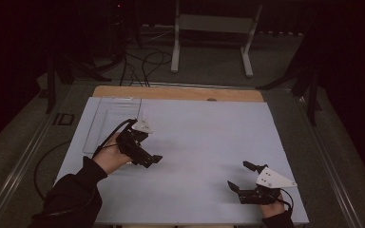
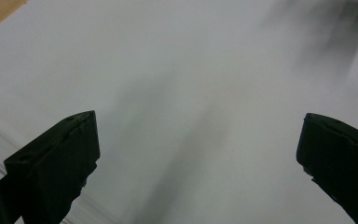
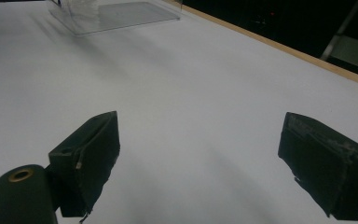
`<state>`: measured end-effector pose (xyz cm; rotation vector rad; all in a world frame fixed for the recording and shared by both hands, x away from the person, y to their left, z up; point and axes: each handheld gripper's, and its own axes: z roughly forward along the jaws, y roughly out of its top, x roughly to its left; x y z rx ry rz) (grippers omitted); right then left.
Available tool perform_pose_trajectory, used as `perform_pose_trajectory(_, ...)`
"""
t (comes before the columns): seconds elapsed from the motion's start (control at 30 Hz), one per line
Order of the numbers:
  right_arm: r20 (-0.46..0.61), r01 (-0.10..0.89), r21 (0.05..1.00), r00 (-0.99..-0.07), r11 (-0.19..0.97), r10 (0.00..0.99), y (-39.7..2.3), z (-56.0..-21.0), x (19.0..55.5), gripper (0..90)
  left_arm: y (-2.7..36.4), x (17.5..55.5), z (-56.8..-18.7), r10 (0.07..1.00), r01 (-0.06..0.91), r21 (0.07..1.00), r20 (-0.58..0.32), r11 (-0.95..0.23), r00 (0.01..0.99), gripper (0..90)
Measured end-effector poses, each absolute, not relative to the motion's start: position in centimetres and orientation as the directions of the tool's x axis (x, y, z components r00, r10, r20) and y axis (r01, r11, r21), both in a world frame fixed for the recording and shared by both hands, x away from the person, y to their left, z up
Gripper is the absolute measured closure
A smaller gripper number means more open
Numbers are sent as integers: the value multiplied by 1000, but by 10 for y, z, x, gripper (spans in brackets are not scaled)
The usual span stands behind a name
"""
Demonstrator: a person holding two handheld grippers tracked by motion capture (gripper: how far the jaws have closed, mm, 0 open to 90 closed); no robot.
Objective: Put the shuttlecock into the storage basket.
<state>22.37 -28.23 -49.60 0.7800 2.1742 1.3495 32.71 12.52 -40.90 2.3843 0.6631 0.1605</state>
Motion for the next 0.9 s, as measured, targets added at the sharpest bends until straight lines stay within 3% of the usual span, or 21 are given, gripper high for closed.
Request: perform_pose_trajectory(0.9, -77, 229, 908, -731, 350, 678, -283, -497, 224, 125, 113, 310, -458, 441, 414, 628, -124, -658, 889, 1)
